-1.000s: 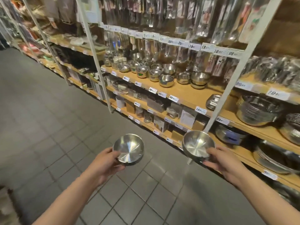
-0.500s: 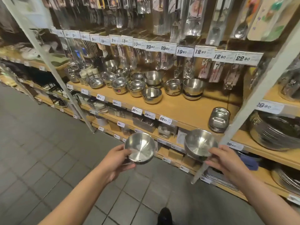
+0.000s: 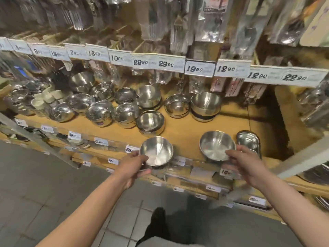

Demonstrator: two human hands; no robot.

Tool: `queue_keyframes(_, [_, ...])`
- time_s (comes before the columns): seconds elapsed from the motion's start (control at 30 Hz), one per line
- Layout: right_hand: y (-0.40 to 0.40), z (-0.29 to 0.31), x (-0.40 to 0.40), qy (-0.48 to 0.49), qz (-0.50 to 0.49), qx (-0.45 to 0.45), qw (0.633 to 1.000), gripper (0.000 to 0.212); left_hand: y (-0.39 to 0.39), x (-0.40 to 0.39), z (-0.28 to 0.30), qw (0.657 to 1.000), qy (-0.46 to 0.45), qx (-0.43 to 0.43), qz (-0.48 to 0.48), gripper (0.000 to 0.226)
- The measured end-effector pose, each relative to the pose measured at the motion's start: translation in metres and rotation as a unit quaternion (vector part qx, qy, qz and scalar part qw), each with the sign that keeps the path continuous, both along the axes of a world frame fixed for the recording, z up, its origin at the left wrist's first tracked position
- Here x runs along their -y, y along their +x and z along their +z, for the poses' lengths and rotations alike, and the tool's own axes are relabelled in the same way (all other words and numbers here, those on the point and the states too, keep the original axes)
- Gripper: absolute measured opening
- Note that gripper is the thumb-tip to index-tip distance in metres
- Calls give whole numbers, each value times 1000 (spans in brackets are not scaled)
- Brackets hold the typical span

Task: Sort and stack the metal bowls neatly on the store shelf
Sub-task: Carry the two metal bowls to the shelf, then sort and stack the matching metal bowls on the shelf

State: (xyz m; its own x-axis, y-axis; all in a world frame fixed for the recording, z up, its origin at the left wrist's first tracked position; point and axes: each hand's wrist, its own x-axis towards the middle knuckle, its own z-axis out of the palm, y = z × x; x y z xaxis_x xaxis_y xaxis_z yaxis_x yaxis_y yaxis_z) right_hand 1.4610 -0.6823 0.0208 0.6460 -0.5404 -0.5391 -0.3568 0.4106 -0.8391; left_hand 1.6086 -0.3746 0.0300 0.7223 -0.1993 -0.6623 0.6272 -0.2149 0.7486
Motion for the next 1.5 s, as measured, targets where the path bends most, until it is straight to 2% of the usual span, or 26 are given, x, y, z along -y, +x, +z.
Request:
queue_keyframes(0.2, [22,11,4,10,-99,-21,995,33,83,44,-8,993,1,-17,-114,28])
queue_keyframes(0.37, [32,5,-6,30,-161,-22,986,20,118,87,-32,984,-9,-11,-177,28])
queue_keyframes(0.5, [39,-7,-11,51,-192,-20,980,11,124,116,-53,969,7,-26,-244,38])
queue_keyframes(0.63, [54,-15,-9,62,-217,-9,974,10,124,145,-66,959,12,-14,-284,20])
queue_keyframes(0.83, [67,-28,3,64,-206,-35,976,20,122,168,-88,943,4,14,-331,5])
queue_keyframes(1.1, [84,-38,12,44,-214,-56,974,10,113,184,-112,941,15,17,-337,29])
queue_keyframes(1.27, [96,-45,13,-21,-214,-103,971,8,119,187,-117,903,96,84,-410,40])
queue_keyframes(1.33, [99,-48,15,-32,-200,-109,973,9,121,188,-120,904,86,80,-411,38])
queue_keyframes(1.43, [103,-51,19,-17,-177,-100,979,7,119,193,-117,916,53,50,-394,20])
queue_keyframes(1.5, [106,-53,21,-25,-164,-100,981,6,119,198,-117,924,28,25,-380,23])
